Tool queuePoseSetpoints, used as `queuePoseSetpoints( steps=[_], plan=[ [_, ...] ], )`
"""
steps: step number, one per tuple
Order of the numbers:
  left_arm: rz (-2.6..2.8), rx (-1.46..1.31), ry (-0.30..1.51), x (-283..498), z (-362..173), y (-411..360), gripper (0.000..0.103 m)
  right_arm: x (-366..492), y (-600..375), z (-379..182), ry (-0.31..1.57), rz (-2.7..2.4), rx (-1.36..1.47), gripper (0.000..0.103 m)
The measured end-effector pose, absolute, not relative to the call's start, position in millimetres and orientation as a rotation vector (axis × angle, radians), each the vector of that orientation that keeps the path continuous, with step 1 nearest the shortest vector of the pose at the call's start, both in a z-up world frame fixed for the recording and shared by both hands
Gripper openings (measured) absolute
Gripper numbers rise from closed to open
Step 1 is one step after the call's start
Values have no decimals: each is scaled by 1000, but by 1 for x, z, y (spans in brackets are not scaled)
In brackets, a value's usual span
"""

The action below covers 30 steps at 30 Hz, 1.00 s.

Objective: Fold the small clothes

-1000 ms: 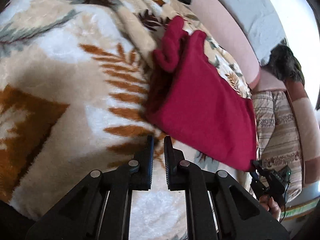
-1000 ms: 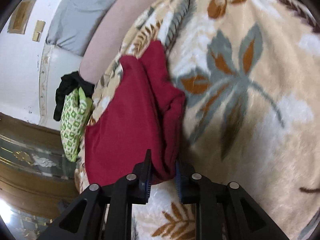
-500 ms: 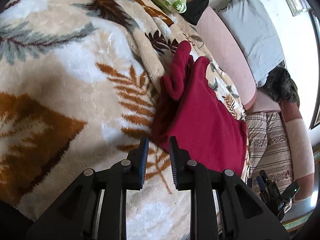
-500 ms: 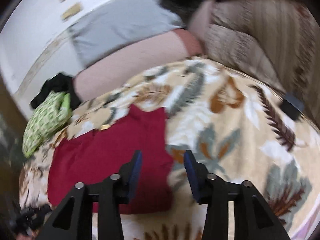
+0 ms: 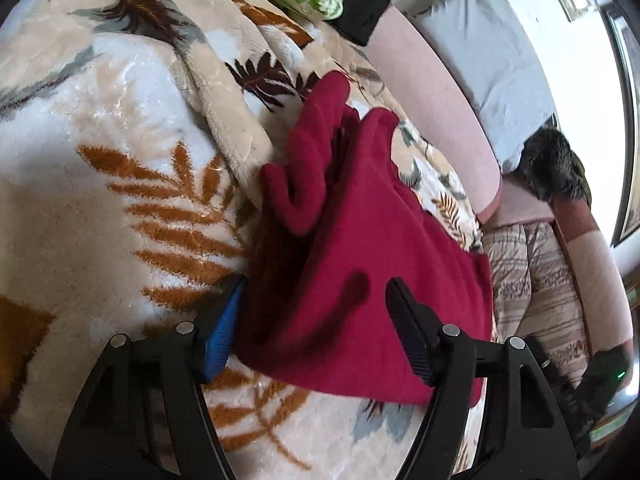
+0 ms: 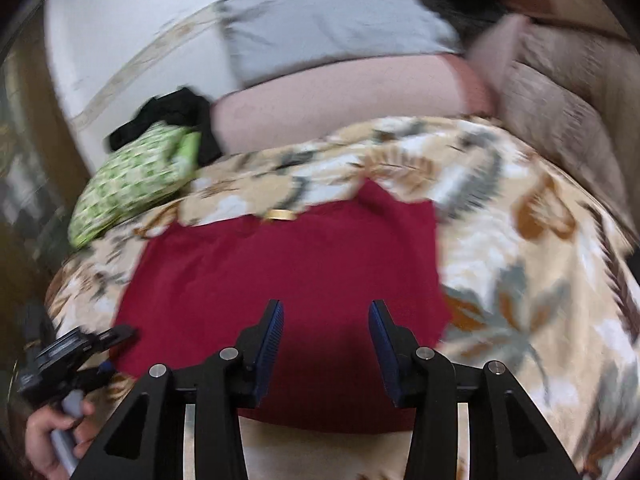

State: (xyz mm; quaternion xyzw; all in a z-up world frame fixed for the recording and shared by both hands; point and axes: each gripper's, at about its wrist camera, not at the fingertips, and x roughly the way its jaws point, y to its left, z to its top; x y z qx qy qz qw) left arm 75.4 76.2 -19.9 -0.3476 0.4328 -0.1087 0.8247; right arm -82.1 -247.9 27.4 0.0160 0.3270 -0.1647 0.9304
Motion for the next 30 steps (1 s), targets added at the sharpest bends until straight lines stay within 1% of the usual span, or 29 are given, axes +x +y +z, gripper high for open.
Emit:
queuePoseSetpoints(
  steps=[1, 3, 6, 7, 9, 11, 12, 13, 15, 18, 19, 20, 23, 26, 28, 30],
  plan=[
    [-230, -745, 917, 75, -19, 76, 71, -70, -241, 31, 681, -284, 13, 42],
    [-248, -738, 933, 75, -19, 76, 70, -43, -223, 39, 697, -210, -35, 48],
    [-291, -731, 971, 77, -17, 70, 68, 18, -198, 41, 795, -45, 27, 49],
    [-303, -721, 988, 78, -17, 68, 62, 40, -190, 39, 833, 11, 62, 49],
    [-322, -706, 1012, 79, -18, 64, 56, 76, -171, 33, 897, 84, 90, 49],
    [-314, -667, 1029, 81, -17, 59, 44, 112, -153, 18, 994, 184, 144, 52],
    [-295, -630, 1039, 81, -17, 58, 35, 129, -147, 7, 1057, 208, 169, 52],
    [-284, -611, 1044, 82, -16, 57, 28, 145, -140, -4, 1115, 185, 171, 52],
    [-260, -574, 1052, 81, -16, 56, 20, 170, -132, -21, 1183, 154, 184, 52],
    [-239, -491, 1042, 78, -13, 47, 18, 198, -126, -43, 1292, 96, 196, 55],
    [-234, -457, 1037, 77, -11, 43, 17, 204, -126, -48, 1317, 65, 185, 58],
    [-233, -441, 1034, 76, -10, 40, 17, 211, -123, -55, 1350, 13, 157, 58],
    [-236, -443, 1039, 77, -12, 38, 16, 228, -114, -63, 1365, -114, 58, 60],
    [-238, -452, 1037, 77, -12, 38, 15, 244, -95, -73, 1411, -124, -26, 64],
    [-238, -452, 1033, 76, -11, 38, 15, 251, -80, -81, 1442, -154, -132, 66],
    [-239, -448, 1026, 75, -10, 38, 15, 259, -71, -94, 1491, -185, -214, 66]
  ],
)
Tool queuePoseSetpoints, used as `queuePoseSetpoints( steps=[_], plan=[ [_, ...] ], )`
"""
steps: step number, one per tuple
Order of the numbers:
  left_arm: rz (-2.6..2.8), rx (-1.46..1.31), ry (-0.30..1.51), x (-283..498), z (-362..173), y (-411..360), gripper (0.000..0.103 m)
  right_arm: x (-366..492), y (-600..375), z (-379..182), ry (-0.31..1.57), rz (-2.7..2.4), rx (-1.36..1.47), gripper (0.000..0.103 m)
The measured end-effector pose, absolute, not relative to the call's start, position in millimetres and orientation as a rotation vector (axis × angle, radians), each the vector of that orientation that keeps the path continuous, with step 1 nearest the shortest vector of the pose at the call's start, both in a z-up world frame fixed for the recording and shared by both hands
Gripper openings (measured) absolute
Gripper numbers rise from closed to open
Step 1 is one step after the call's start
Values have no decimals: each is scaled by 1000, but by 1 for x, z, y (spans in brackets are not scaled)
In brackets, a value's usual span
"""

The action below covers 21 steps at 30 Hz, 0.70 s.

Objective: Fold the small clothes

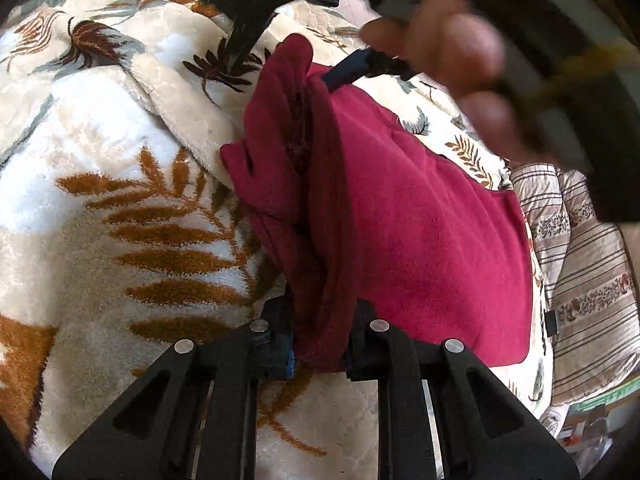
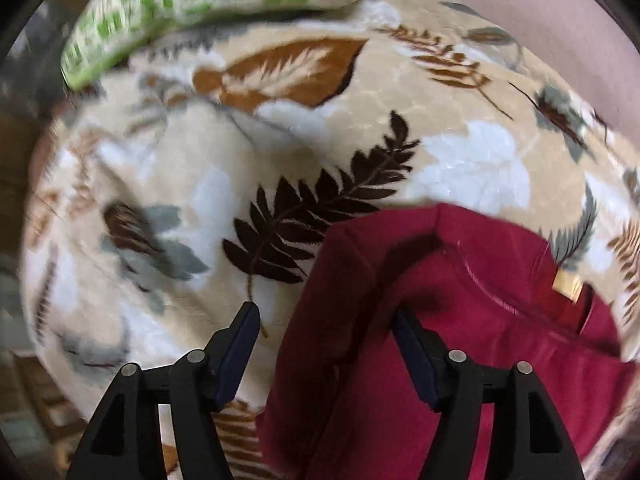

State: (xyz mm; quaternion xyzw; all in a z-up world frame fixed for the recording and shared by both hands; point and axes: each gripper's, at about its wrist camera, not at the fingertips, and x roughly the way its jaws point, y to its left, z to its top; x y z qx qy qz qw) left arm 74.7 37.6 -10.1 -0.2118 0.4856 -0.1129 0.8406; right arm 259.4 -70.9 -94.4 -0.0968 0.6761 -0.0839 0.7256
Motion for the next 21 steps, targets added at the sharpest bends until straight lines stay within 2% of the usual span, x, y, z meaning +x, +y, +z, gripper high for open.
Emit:
queuePoseSetpoints(
  steps=[3, 4, 5, 6, 7, 9, 14, 18, 21],
  plan=[
    [-240, -446, 1020, 75, -10, 38, 14, 267, -71, -105, 1522, -233, -288, 66],
    [-241, -443, 1014, 75, -10, 39, 14, 269, -73, -105, 1515, -249, -315, 54],
    [-241, -440, 1002, 75, -8, 40, 13, 269, -77, -102, 1501, -257, -320, 26],
    [-246, -430, 982, 73, -4, 39, 13, 269, -81, -99, 1503, -252, -311, 17],
    [-253, -422, 960, 71, 0, 40, 12, 266, -85, -94, 1505, -212, -308, 13],
    [-303, -405, 895, 65, 16, 37, 12, 259, -93, -79, 1482, -145, -288, 12],
    [-459, -306, 752, 42, 61, 3, 12, 229, -153, 2, 1385, -12, -70, 12],
    [-542, -239, 733, 29, 81, -41, 12, 185, -202, 60, 1320, 30, 32, 12],
    [-596, -184, 750, 22, 87, -88, 12, 158, -228, 79, 1282, 8, 62, 12]
  ],
)
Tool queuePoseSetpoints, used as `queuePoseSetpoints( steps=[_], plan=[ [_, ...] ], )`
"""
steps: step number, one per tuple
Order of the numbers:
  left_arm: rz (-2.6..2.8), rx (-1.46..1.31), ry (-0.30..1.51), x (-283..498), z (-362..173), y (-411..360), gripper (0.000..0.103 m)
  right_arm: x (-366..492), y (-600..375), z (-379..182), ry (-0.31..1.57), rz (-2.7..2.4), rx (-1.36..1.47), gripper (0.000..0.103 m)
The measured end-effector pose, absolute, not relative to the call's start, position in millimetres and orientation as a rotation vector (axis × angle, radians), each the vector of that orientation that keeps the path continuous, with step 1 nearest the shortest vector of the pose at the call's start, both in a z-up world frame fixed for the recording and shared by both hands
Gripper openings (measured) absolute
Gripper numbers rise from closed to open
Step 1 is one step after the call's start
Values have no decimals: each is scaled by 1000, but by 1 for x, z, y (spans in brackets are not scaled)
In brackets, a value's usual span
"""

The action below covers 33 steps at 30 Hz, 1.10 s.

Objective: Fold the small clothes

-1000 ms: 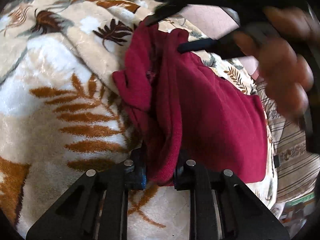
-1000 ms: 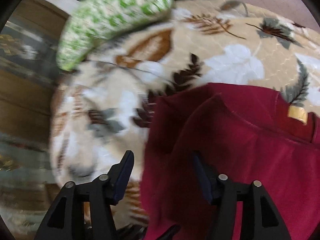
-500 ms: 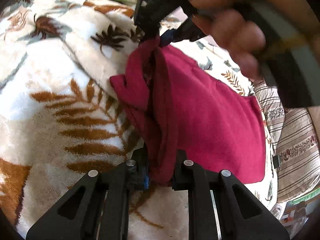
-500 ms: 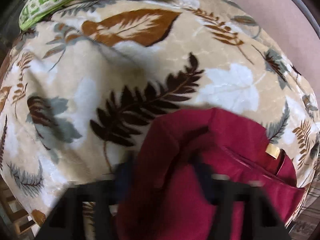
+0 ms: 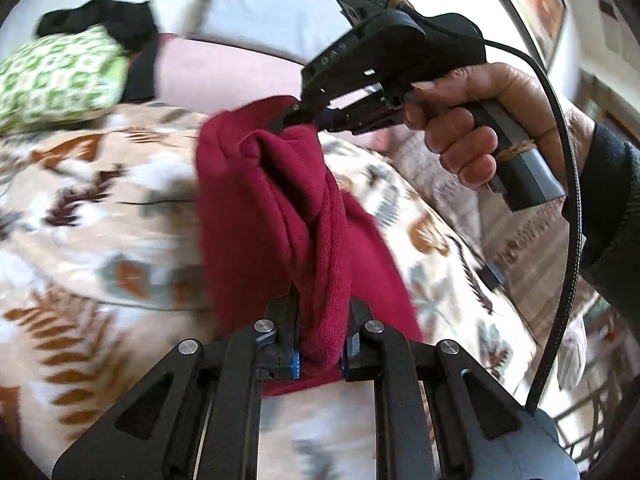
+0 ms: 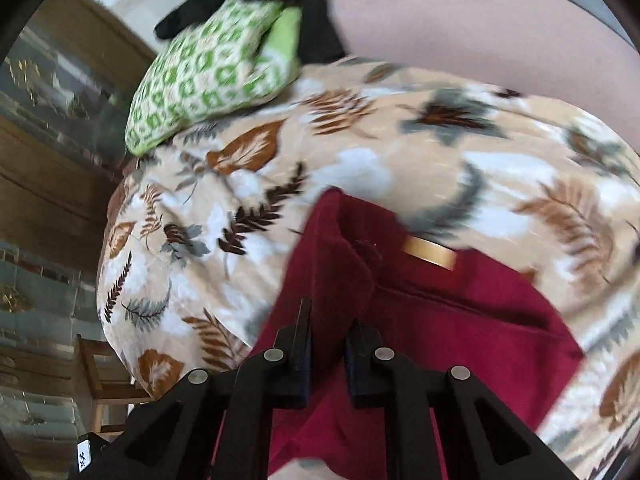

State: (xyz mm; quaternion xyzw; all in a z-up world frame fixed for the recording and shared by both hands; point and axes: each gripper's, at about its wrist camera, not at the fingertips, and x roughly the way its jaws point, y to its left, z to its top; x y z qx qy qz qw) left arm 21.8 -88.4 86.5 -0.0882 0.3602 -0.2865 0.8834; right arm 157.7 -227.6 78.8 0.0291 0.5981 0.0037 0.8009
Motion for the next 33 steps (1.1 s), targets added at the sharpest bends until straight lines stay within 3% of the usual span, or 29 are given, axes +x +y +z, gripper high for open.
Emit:
queuePoseSetpoints(
  steps=[6, 16, 20, 23, 26, 29, 33],
  plan=[
    [-632, -66, 819, 9, 65, -158, 11, 103, -303, 95, 1249, -62, 100, 12],
    [-693, 78, 1008, -8, 13, -205, 14, 52, -394, 48, 1264, -200, 71, 12],
    [-732, 26, 1017, -21, 27, -177, 14, 32, -420, 29, 1176, -264, 151, 41],
    [-675, -41, 942, -15, 52, -148, 14, 5, -440, 44, 1029, -278, 284, 41],
    [-598, -47, 922, 10, 54, -144, 14, -22, -424, 78, 871, -286, 164, 41],
    [-551, -115, 1104, 39, 8, -146, 14, -37, -377, 100, 768, -145, -21, 41],
    [-563, -196, 1126, 46, -9, -147, 14, -31, -325, 85, 796, 18, -172, 42]
  ],
)
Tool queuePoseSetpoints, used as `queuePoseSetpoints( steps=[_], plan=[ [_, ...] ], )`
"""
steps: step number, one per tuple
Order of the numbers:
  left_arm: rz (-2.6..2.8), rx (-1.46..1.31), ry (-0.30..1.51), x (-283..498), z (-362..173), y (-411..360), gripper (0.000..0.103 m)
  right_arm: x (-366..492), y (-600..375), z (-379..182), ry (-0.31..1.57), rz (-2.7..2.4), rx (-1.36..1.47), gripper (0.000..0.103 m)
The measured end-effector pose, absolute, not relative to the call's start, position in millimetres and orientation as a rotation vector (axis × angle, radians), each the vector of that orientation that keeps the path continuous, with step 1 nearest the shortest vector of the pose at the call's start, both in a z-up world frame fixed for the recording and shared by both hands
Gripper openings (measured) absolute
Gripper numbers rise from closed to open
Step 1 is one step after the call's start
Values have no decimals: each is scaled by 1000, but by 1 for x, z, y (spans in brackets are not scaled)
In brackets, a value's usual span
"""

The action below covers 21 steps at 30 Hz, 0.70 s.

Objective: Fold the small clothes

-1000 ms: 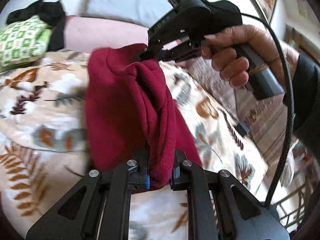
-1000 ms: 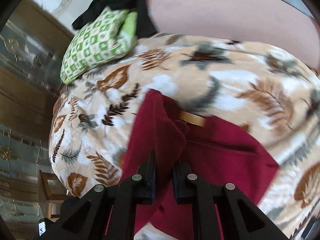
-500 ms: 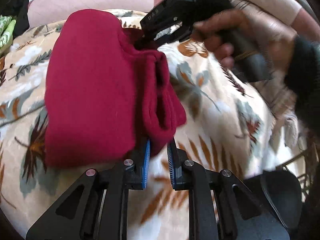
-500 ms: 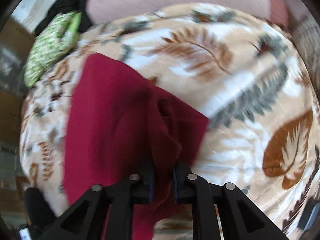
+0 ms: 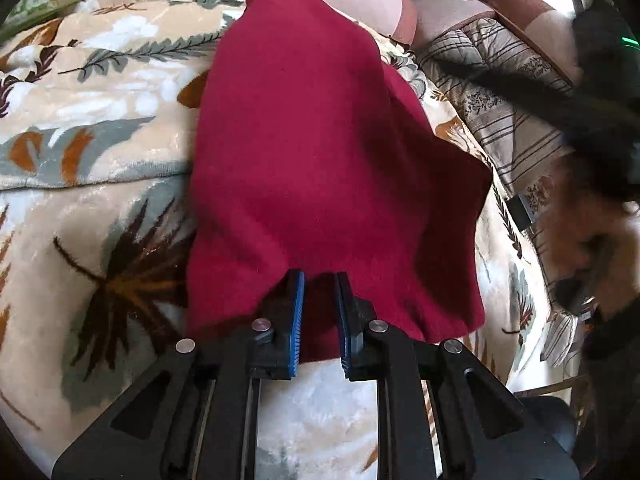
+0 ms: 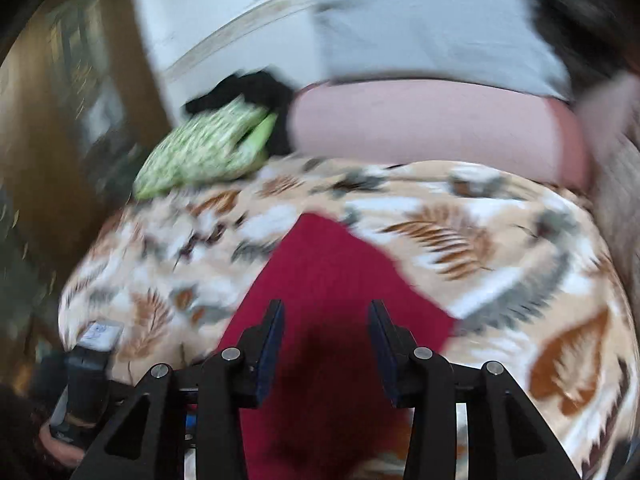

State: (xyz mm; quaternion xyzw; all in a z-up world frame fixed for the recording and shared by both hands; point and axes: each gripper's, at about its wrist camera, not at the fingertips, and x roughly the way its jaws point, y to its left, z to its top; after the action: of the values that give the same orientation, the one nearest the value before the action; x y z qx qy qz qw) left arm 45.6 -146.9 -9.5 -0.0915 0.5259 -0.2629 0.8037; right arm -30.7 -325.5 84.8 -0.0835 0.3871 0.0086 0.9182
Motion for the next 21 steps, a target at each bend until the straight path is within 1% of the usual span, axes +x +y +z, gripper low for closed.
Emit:
queuePoseSetpoints(
  steps=[2, 3, 4, 6, 8, 10, 13, 14, 17, 18, 19, 21],
  plan=[
    [-566, -218, 1143, 46, -5, -144, 14, -6, -330, 44, 939, -81, -250, 43],
    [-568, -210, 1136, 45, 2, -140, 14, 8, -344, 18, 1052, -162, -259, 44],
    [-564, -199, 1110, 45, 11, -135, 14, 15, -360, -3, 1105, -205, -224, 47],
    [-510, -173, 1011, 54, 33, -116, 14, 10, -371, 3, 1022, -191, -140, 48],
    [-426, -147, 945, 78, 47, -95, 14, 7, -370, 2, 1008, -197, -143, 49],
    [-377, -170, 1011, 119, 39, -69, 14, -2, -366, -2, 953, -185, -198, 50],
    [-405, -242, 1294, 169, -6, -53, 14, -19, -372, -7, 846, -161, -204, 50],
    [-389, -203, 1324, 183, -17, -55, 13, -20, -368, -9, 825, -156, -201, 50],
    [-333, -105, 1256, 210, -15, -68, 9, -15, -359, -6, 818, -176, -230, 50],
    [-304, -81, 1238, 222, -21, -75, 6, -15, -353, -6, 819, -191, -246, 50],
    [-287, -91, 1242, 234, -29, -78, 3, -15, -347, -5, 820, -218, -264, 50],
    [-277, -148, 1253, 267, -38, -78, 3, -14, -338, -1, 837, -244, -300, 50]
  ],
)
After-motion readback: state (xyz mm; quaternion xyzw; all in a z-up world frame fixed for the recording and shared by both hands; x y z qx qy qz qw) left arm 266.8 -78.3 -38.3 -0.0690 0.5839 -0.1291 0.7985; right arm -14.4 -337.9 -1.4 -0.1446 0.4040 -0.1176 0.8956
